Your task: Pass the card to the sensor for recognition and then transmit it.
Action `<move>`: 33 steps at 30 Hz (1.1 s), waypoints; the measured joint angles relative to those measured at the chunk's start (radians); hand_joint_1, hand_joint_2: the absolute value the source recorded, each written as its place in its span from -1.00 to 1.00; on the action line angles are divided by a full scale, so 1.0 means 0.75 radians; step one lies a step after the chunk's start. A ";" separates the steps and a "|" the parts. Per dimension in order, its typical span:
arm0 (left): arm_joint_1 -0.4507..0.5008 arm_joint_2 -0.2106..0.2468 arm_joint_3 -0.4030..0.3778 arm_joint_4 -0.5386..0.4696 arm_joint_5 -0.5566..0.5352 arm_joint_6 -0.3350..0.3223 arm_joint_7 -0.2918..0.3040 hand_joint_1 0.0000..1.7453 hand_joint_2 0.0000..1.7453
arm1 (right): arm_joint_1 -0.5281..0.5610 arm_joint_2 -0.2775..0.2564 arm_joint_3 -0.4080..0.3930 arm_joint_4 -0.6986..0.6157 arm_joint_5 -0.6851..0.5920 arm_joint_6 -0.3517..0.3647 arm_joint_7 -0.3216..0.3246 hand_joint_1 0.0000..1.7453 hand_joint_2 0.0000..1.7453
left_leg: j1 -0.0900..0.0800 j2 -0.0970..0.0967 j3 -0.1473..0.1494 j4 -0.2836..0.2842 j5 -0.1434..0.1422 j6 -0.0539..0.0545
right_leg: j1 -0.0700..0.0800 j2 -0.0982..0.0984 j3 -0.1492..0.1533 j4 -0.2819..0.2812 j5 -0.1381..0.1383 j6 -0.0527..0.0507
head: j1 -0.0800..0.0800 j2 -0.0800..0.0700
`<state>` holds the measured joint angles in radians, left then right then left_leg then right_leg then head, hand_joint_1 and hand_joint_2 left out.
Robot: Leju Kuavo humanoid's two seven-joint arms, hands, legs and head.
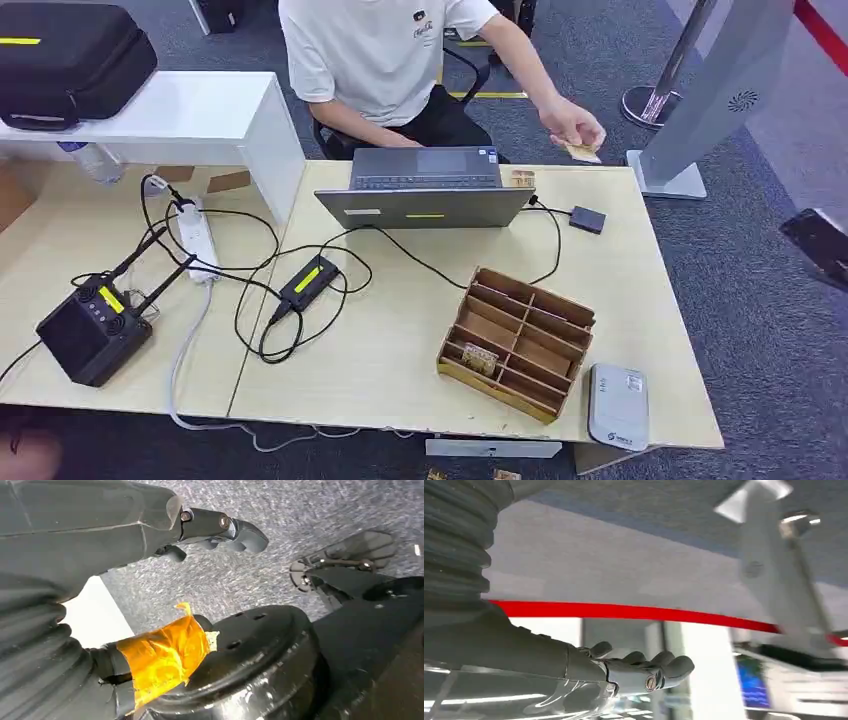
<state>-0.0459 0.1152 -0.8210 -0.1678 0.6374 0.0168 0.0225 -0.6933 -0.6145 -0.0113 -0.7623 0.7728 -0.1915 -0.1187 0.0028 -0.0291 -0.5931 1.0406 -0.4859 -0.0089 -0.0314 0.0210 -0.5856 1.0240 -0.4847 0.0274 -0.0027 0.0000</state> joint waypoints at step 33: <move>-0.013 -0.010 -0.074 0.000 0.031 -0.124 -0.229 -1.00 1.00 | -0.185 0.274 0.623 -0.283 -0.001 -0.105 0.144 1.00 1.00 | 0.001 -0.005 -0.001 0.000 0.002 -0.001 | 0.001 -0.005 0.000 0.001 0.000 -0.001 | 0.000 0.000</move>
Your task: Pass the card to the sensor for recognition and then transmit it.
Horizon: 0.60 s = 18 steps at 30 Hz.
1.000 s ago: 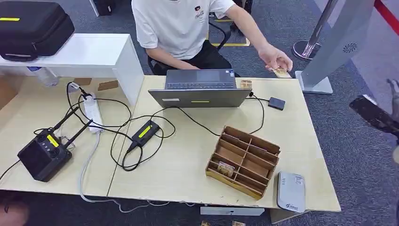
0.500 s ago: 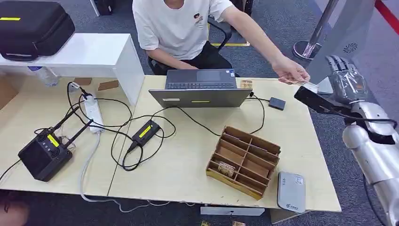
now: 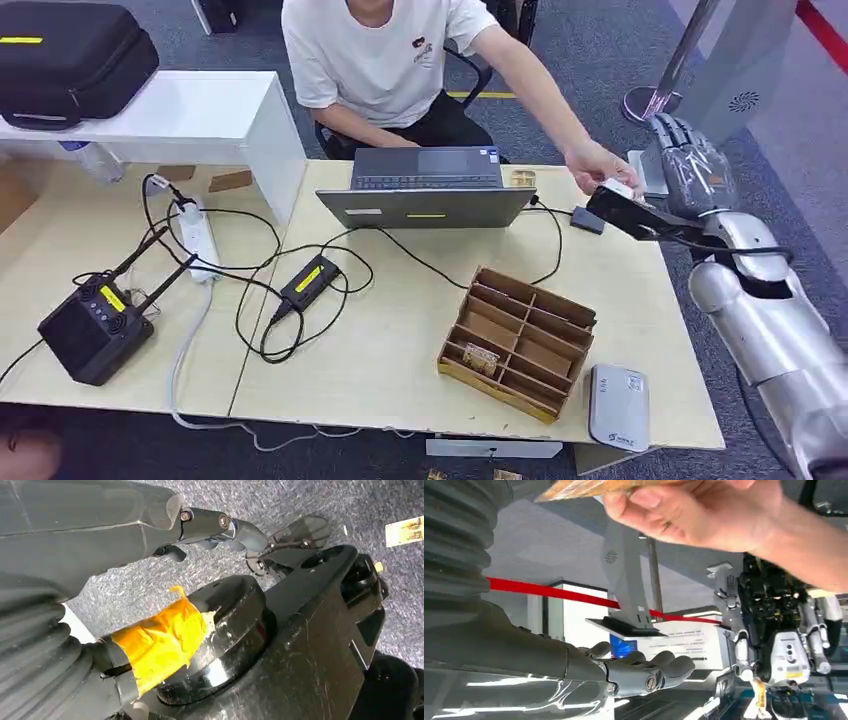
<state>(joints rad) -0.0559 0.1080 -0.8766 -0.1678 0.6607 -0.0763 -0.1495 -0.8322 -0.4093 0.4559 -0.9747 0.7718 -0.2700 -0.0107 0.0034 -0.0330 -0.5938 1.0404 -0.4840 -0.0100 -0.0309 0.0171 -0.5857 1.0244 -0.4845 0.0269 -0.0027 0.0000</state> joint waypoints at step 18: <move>0.001 -0.002 0.000 0.000 0.017 -0.014 0.004 -1.00 1.00 | 0.006 0.025 0.017 0.007 -0.072 -0.047 -0.043 1.00 1.00 | 0.000 0.000 0.000 0.000 0.000 0.000 | 0.000 0.000 0.000 0.000 0.000 0.000 | 0.001 0.000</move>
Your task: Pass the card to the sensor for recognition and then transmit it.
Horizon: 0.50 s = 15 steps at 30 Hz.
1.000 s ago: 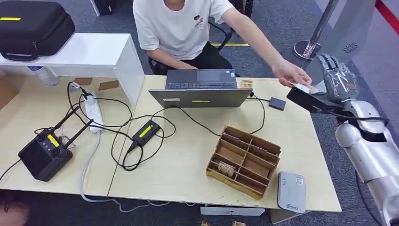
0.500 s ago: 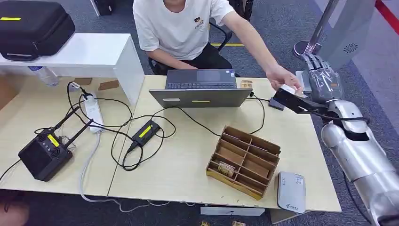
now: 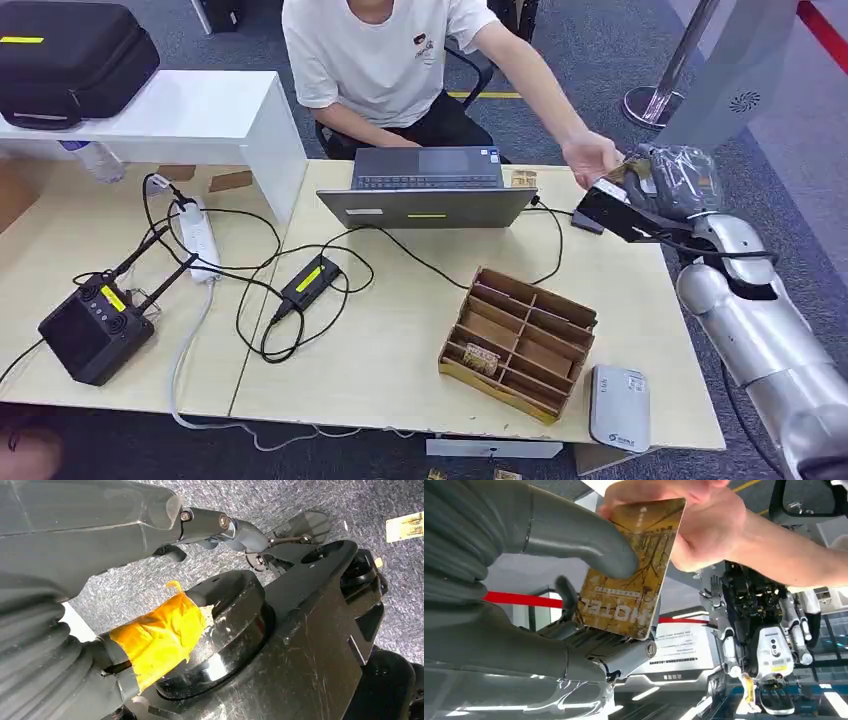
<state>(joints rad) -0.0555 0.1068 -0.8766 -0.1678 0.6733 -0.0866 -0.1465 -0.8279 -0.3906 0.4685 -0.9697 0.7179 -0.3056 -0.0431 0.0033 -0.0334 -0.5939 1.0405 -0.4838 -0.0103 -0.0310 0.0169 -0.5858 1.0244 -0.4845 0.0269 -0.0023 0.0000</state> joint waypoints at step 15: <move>0.000 -0.001 -0.002 0.000 0.015 -0.002 0.023 -1.00 1.00 | 0.024 0.000 -0.011 -0.037 -0.056 -0.005 -0.005 1.00 1.00 | 0.000 0.000 0.000 0.000 0.000 0.000 | 0.000 0.000 0.000 0.000 0.000 0.000 | 0.000 0.000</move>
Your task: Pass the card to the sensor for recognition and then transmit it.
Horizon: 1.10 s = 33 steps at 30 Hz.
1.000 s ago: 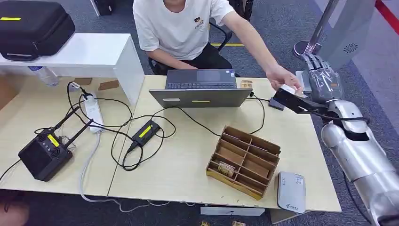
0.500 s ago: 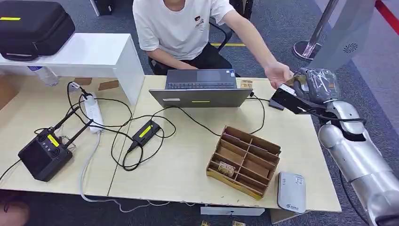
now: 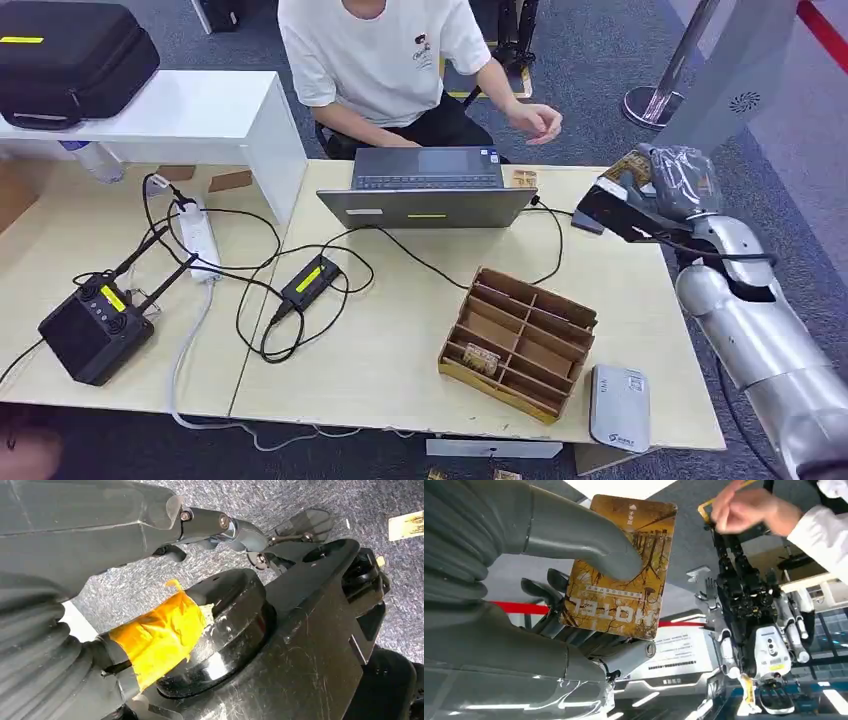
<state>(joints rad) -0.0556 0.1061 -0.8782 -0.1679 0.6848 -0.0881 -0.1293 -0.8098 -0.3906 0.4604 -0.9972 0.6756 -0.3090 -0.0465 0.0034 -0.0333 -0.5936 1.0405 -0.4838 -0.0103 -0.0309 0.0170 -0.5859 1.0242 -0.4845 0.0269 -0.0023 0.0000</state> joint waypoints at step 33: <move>0.024 -0.014 0.000 0.000 0.127 0.056 0.013 -1.00 1.00 | 1.228 -0.211 -0.648 -0.841 0.061 -0.178 -0.238 1.00 1.00 | 0.000 -0.007 0.000 -0.001 -0.005 0.000 | 0.000 -0.008 0.003 -0.002 -0.006 -0.001 | -0.001 0.000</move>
<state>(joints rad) -0.0379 0.0954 -0.8781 -0.1678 0.7797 -0.0458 -0.1198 0.1109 -0.5486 -0.0255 -1.6281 0.7210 -0.4425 -0.2250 0.0032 -0.0386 -0.5935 1.0398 -0.4875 -0.0101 -0.0309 0.0107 -0.5840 1.0225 -0.4891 0.0263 -0.0027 0.0000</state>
